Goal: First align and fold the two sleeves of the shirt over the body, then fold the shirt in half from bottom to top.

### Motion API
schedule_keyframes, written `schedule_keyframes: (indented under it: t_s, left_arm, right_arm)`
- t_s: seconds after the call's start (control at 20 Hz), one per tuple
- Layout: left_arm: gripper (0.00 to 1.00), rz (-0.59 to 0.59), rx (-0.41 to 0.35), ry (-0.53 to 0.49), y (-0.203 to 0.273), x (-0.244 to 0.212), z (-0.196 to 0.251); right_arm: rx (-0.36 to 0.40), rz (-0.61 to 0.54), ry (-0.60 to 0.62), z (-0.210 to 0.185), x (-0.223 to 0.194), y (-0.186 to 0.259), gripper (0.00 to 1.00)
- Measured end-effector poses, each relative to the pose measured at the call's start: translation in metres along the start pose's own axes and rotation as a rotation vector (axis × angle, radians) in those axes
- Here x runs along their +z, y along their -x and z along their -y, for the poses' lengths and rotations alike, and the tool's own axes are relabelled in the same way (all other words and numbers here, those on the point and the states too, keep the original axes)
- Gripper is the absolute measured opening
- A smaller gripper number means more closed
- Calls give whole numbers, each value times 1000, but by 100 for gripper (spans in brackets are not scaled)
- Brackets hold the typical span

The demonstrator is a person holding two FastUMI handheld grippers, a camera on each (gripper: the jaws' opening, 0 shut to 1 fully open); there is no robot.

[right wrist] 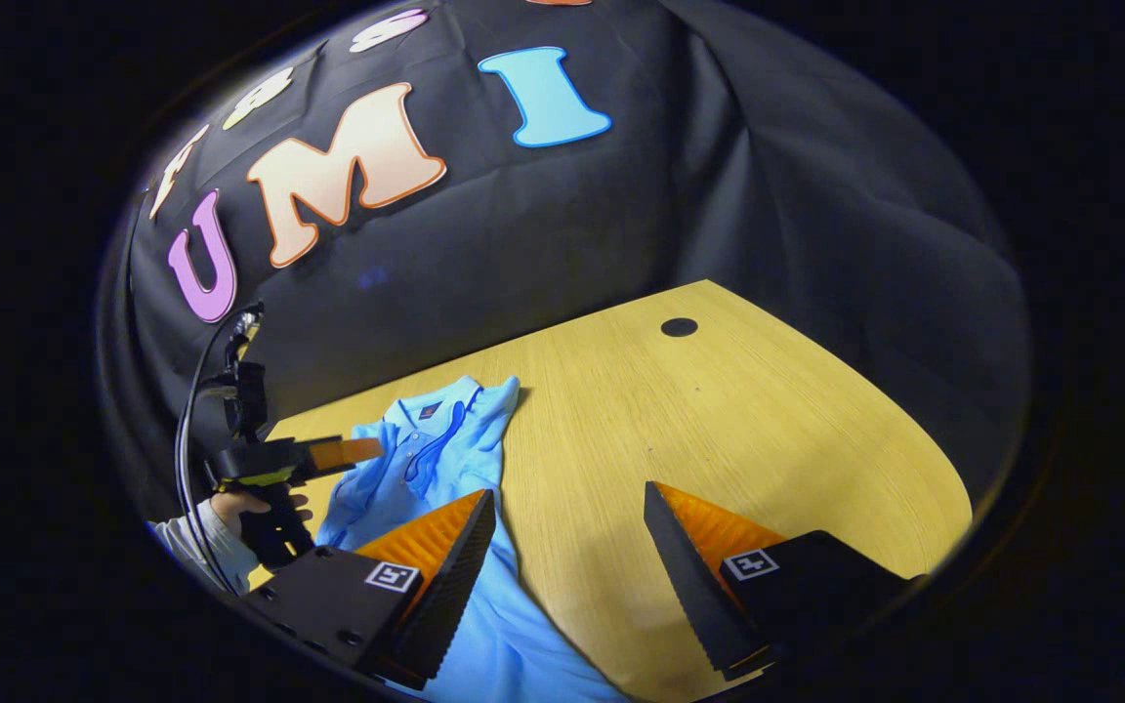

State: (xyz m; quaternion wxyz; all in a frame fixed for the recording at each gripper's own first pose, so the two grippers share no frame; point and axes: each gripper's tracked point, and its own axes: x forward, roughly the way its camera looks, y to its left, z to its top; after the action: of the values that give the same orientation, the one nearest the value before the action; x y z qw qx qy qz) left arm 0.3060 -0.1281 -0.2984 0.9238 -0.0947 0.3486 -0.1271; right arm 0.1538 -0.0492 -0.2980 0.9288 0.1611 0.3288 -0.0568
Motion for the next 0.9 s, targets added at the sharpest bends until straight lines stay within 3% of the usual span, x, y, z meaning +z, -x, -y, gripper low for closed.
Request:
schedule_keyframes:
  t_s: [0.05,0.1,0.4,0.7,0.9]
  left_arm:
    - [100,26,3,-18,-4,4,-3]
    - [94,54,14,-39,9,8,-8]
    - [96,120,43,-132,97,-6,-22]
    - [96,116,52,-145,185,-62,-28]
    - [96,71,100,-178,229,-111,-44]
  right_arm:
    - [9,-4,10,-2,-1,2,97]
    - [16,-7,22,-3,-4,6,97]
    - [75,-25,143,-11,-20,39,97]
    - [135,-82,219,-8,-61,82,97]
    - [150,-120,288,1,-92,107,97]
